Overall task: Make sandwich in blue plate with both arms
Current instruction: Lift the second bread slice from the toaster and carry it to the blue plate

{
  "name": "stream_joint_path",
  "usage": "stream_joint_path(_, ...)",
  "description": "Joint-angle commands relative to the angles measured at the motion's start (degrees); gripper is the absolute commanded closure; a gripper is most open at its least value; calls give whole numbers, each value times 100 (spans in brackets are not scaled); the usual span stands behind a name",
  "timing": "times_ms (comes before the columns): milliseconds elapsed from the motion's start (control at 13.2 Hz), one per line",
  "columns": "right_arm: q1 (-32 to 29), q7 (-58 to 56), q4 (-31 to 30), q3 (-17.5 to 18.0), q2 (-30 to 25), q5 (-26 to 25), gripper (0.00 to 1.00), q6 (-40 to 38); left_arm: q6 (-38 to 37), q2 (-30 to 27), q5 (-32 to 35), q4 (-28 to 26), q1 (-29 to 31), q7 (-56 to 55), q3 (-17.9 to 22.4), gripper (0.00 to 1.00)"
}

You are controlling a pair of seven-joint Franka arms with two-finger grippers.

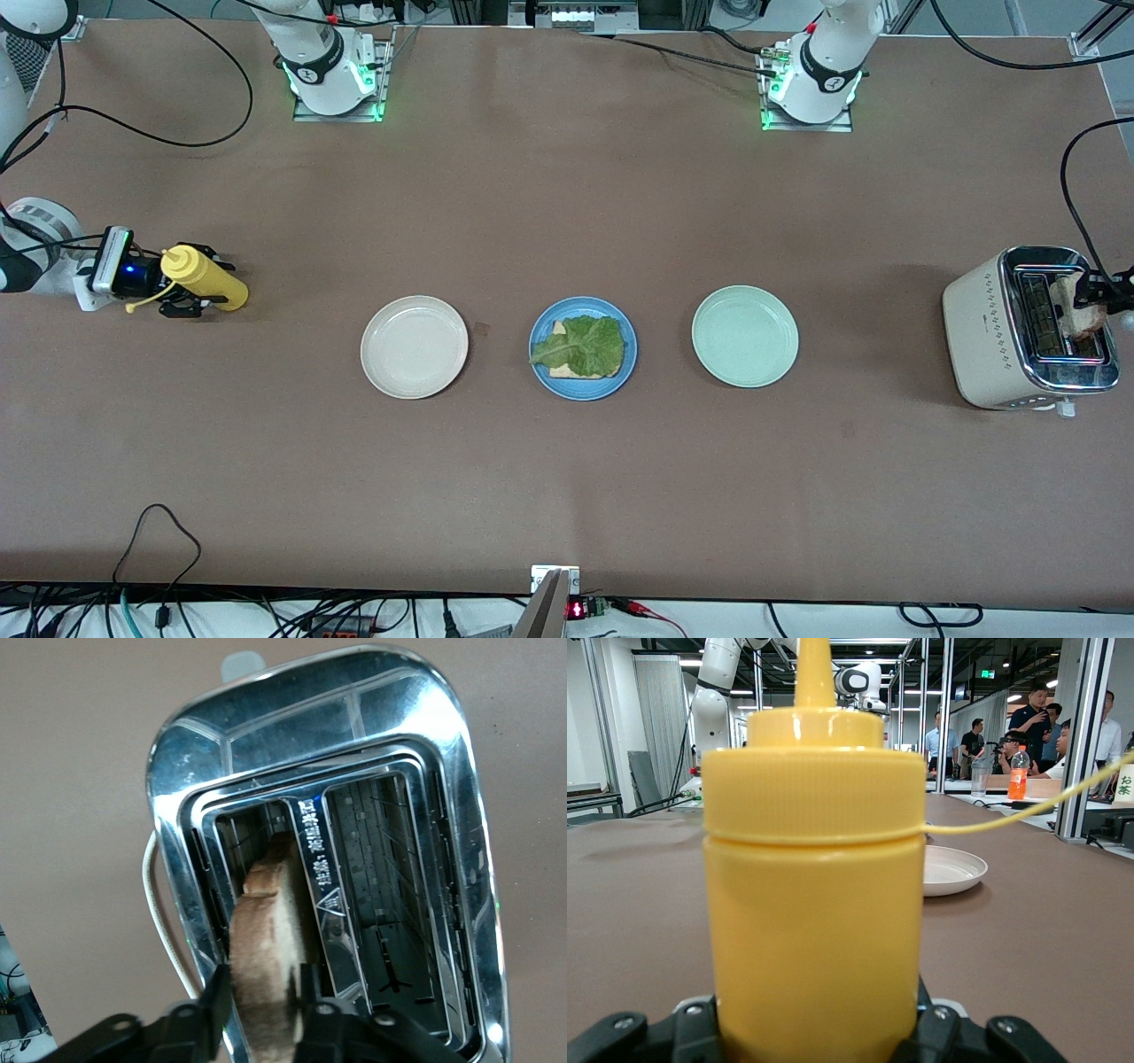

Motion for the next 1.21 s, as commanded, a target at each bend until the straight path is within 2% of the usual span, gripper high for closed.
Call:
stream_joint_path(0, -113, 65, 77, 114, 96, 28, 0, -48, 20, -94, 81, -39, 50, 67, -65, 93)
stream_joint_path(75, -122, 65, 77, 114, 96, 28, 0, -48, -15, -94, 81, -21, 50, 102, -65, 99)
stream_joint_path(302, -139, 56, 86, 88, 70, 19, 0, -48, -636, -287, 90, 294, 7, 94, -144, 99)
stream_joint_path(604, -368, 65, 393, 70, 17, -296, 0, -118, -2673, -314, 99, 1646, -11, 85, -521, 99)
stream_joint_path(755, -525, 74, 508, 70, -44, -481, 0, -127, -3422, -314, 90, 2192, -11, -11, -994, 99)
stream_joint_path(906, -614, 65, 517, 70, -89, -578, 0, -136, -3906, -314, 20, 2509, -11, -81, -1574, 99)
stream_joint_path(1132, -641, 82, 657, 70, -115, -613, 0, -145, -4040, -245, 11, 2537, -20, -1133, -2646, 99)
